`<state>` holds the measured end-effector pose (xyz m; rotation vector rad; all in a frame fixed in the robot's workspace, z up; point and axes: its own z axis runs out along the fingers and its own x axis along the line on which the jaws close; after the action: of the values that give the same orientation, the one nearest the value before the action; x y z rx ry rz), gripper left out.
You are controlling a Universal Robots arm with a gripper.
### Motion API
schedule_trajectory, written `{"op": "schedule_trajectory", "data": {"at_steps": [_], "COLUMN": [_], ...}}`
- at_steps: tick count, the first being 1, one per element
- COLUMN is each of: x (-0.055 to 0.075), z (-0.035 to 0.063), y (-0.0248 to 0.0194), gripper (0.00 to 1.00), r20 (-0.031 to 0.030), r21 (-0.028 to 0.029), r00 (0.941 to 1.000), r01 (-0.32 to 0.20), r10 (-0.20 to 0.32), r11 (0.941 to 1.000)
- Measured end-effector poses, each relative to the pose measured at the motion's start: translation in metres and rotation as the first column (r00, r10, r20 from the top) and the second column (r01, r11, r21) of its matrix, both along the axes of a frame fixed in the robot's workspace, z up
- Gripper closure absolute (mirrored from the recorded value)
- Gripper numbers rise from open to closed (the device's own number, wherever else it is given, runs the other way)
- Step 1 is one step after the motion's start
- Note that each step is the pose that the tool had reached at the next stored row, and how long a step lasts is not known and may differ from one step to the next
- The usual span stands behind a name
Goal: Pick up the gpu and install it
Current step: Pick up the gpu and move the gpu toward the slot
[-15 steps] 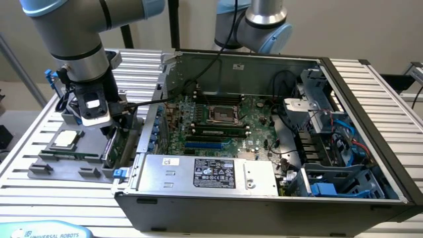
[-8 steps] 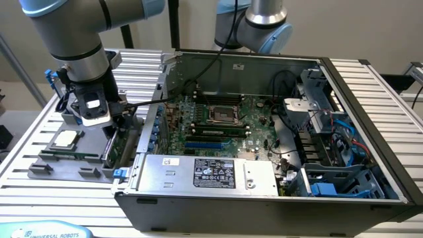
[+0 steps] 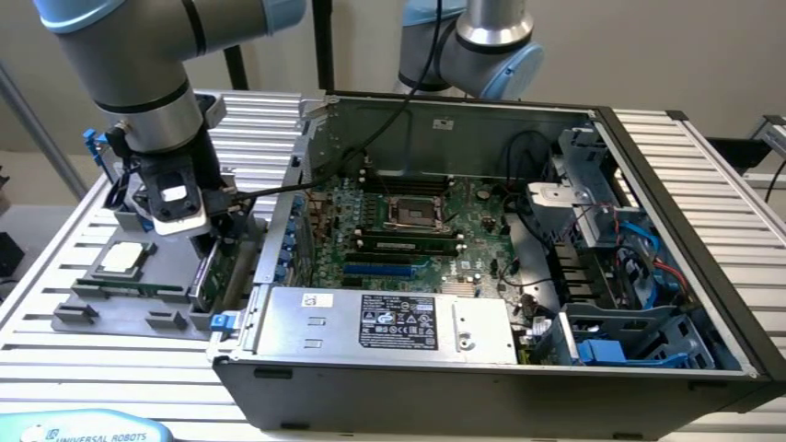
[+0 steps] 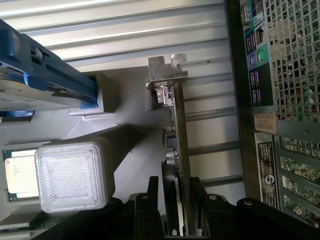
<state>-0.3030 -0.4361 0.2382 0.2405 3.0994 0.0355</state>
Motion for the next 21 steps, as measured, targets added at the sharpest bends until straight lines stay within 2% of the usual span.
{"op": "schedule_trajectory", "data": {"at_steps": [2,5,6,21], "x": [0.0000,-0.0001,-0.0001,-0.0001], "z": [-0.0007,-0.0016,-0.0019,-0.0023], "y": [-0.0001,0.0000,0.0000,0.0000], "gripper": [0.62,0.64,0.71,0.72], "r20": [0.0026,0.0030,0.0032,0.0035], "r21": [-0.0001,-0.0004,-0.0004,-0.0002], "r00": [1.0000,1.0000,1.0000,0.9999], "r01": [0.000,0.000,0.000,-0.012], "r10": [0.000,0.000,0.000,0.012], "r11": [1.0000,1.0000,1.0000,0.9999]}}
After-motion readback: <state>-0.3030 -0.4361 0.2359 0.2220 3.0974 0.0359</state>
